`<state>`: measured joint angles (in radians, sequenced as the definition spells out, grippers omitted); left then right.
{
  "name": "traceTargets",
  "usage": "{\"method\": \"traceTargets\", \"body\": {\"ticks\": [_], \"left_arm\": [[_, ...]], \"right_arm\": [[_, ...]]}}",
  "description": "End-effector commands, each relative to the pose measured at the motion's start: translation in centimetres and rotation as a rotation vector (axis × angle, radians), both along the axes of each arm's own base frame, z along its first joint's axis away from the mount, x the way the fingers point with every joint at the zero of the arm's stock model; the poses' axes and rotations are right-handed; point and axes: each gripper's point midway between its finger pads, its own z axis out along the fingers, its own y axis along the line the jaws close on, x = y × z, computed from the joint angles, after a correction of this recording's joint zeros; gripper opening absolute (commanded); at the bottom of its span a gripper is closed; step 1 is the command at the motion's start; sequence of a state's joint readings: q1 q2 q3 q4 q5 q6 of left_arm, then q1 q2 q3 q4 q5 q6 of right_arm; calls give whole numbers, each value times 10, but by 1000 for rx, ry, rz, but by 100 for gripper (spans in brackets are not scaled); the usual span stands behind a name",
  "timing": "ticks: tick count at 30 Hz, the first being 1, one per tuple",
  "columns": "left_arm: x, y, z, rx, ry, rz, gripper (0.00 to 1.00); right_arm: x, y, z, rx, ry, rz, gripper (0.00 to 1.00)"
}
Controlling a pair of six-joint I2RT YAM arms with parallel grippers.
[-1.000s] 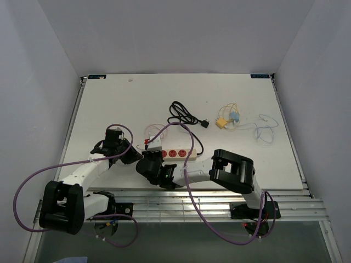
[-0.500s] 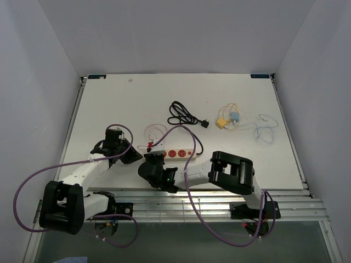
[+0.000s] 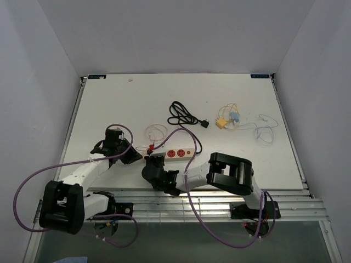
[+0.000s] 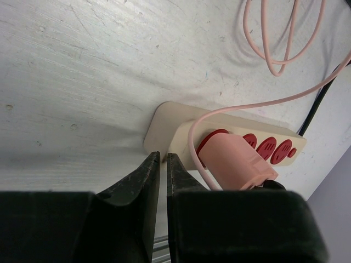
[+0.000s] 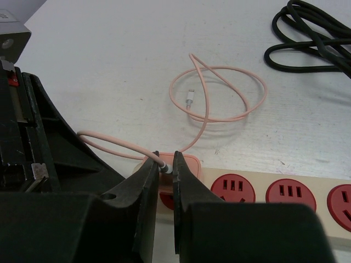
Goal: Insert the plug
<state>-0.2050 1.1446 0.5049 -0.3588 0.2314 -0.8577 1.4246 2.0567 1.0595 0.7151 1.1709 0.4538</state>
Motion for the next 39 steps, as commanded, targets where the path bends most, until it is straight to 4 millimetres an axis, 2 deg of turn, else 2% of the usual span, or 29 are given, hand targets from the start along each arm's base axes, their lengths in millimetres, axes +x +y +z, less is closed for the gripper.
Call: {"method": "traceTargets", "body": {"ticks": [1,6,15,27,32,36,37,39], "left_arm": [[3,0,5,6,-20,-4,23],[2,0,6,5,-26,-2,23],[3,1,10,13,-33,-1,23],[11,8,39,42,-94,28,25],[11,12,53,52,-121,39,31],[8,13,59,58,-127,37,38],[6,14,59,65,-122,35,40],[4,16,60,73,-117,36,41]], "right_arm": [[-107,-25,-183,-473,359,437,8],[-106,-31,-183,-468,365,414,8],[-94,-18,-156,-455,320,397,8],[-57,24,-43,-367,172,325,9],[-46,35,-5,-332,108,285,25],[-37,39,38,-293,45,236,37],[-35,41,49,-279,32,228,43],[-32,40,70,-247,11,207,49]]}}
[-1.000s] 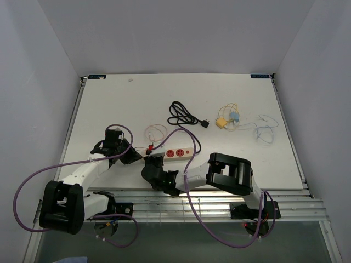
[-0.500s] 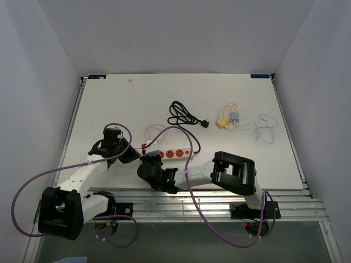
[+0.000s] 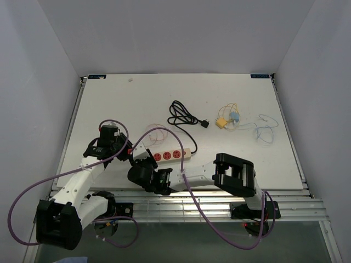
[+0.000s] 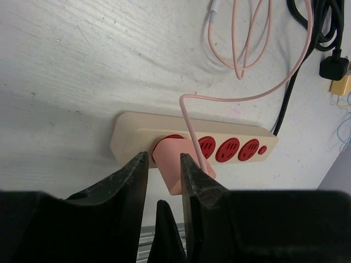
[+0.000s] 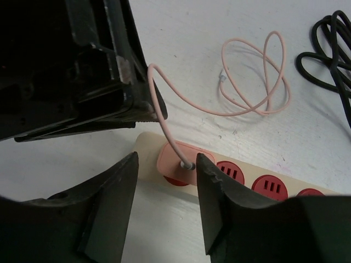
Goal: Insert the plug
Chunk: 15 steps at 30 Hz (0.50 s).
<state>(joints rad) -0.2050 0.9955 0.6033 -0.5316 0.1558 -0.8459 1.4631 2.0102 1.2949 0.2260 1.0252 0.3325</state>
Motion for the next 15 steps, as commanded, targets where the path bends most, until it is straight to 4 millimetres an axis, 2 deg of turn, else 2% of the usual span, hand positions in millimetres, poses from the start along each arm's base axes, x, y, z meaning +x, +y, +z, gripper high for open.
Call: {"method": "traceTargets", "body": {"ticks": [1,3,6,7,10,15], "left_arm": [[0,4,14,24,-25,0,42],[-2,3,14,22,-26,-3,44],[-5,5,12,28,-18,2,44],[-6,6,12,29,-16,3,44],[-8,9,10,40,-9,18,47],[-16,18,1,79,42,57,55]], "right_arm": [[-4,9,52,76,-32,10,54],[-4,8,70,114,-38,13,57],[-7,5,81,141,-33,25,66],[-8,3,83,144,-30,31,71],[-14,-3,86,150,-8,53,78],[-24,-23,90,170,64,57,85]]}}
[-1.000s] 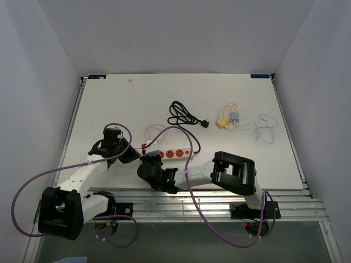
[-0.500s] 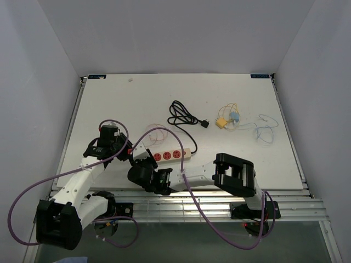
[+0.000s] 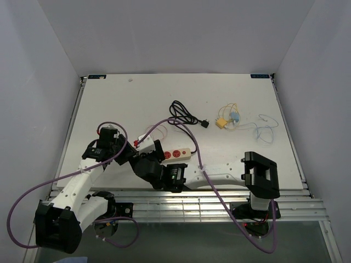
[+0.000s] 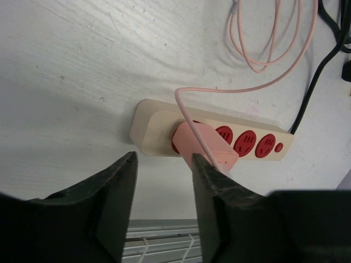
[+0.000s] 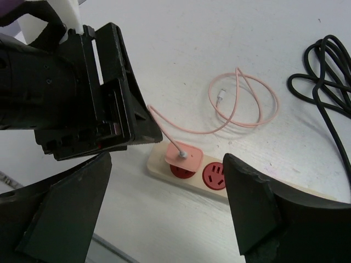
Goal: Insert the plug
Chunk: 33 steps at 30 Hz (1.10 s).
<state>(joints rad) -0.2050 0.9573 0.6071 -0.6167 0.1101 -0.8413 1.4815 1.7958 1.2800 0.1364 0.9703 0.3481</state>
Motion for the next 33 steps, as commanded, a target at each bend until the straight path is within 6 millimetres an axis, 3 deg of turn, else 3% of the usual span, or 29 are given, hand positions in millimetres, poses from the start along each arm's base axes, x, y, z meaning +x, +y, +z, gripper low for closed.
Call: {"method": "traceTargets", "body": {"ticks": [1,3,4,5,6,8,9,13,14,18,20,22,23,27,31,33], "left_arm": [[-5,10,2,40,21,44,65],[-14,15,-2,62,57,62,80],[-17,18,-1,68,66,81,87],[-20,19,-1,70,77,84,97],[-27,20,-1,76,97,86,98],[-32,24,1,87,117,106,98],[-41,30,-1,114,155,125,98],[-47,29,11,99,179,141,98],[-44,32,16,106,172,167,98],[-53,42,18,147,217,219,98],[-52,39,18,134,227,212,98],[-46,33,22,122,201,152,98],[-45,30,23,116,187,126,98],[-39,-3,31,-11,105,-72,98],[-42,-16,25,-66,95,-158,98],[-43,-13,18,-50,119,-133,98]], "right_arm": [[-10,-22,3,25,75,-13,89],[-11,-38,12,37,91,-28,94],[-13,-51,1,16,111,-41,93],[-13,-59,2,20,114,-51,90],[-12,-70,16,60,117,-63,90],[-11,-93,8,63,136,-97,90],[-6,-106,23,106,138,-105,90],[12,-144,26,167,229,-72,90],[29,-168,26,191,236,-115,90],[55,-216,31,176,188,-173,90],[72,-245,37,188,172,-246,90],[80,-256,32,179,191,-233,90],[95,-276,31,188,194,-289,90],[116,-295,19,166,233,-307,90],[127,-293,14,88,224,-273,90],[133,-294,8,72,235,-280,90]]}}
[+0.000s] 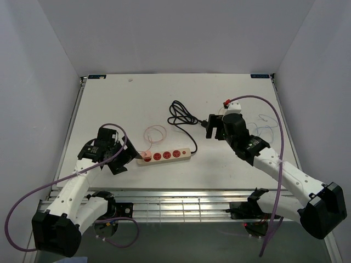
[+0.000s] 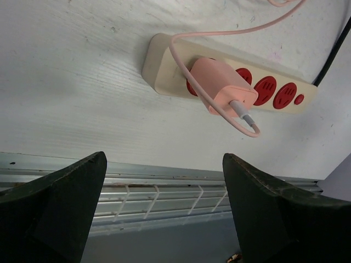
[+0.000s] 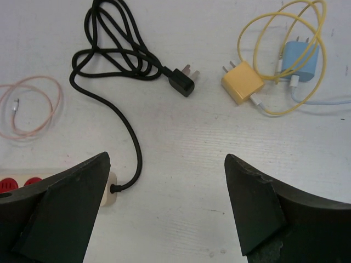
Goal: Insert the plug
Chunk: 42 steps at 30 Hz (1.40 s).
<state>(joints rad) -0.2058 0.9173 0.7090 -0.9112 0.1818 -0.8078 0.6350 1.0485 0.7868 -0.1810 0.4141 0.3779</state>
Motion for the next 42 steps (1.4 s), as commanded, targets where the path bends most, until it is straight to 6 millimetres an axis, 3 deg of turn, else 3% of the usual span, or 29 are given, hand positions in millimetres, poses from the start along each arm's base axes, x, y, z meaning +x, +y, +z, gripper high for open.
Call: {"method": "traceTargets", "body": {"ticks": [1,4,9,12,13,19,22,23,28,29,30,32,33,34,36,38,42], "left_arm": [[3,-4,-2,-12,-24,-34,98],[4,0,-12,12,21,-1,98],[17,-5,-9,-13,-9,23,98],[21,-2,-12,2,-8,50,98],[21,-1,-14,3,-4,60,98],[29,-4,-25,-10,0,77,98],[28,-1,-34,15,22,79,98],[27,1,-36,23,28,81,98],[24,6,-44,43,42,115,98],[25,6,-44,41,40,119,98],[26,6,-44,39,35,124,98],[26,6,-44,39,35,126,98],[25,7,-45,42,37,129,98],[25,7,-46,43,40,127,98],[22,7,-48,43,46,123,98],[20,7,-49,40,46,125,98],[13,9,-55,41,66,141,98]], "right_arm": [[8,12,5,-9,-16,88,90],[13,12,4,7,-15,103,90],[16,8,9,3,-45,119,90],[2,33,6,38,-63,297,94],[-5,52,17,92,-109,410,93],[-29,89,12,127,-111,623,90],[-41,115,-1,53,-84,717,90],[-49,132,-5,36,-72,766,90],[-67,185,-10,56,-49,870,90],[-73,197,-19,54,-28,893,90],[-72,207,-12,72,-44,900,90],[-71,221,-21,52,-25,875,90],[-66,231,-11,63,-45,862,90],[-63,237,-21,37,-33,841,90],[-50,246,-16,25,-45,783,90],[-40,250,-36,-15,5,731,90],[-36,261,-49,-51,39,725,90]]}}
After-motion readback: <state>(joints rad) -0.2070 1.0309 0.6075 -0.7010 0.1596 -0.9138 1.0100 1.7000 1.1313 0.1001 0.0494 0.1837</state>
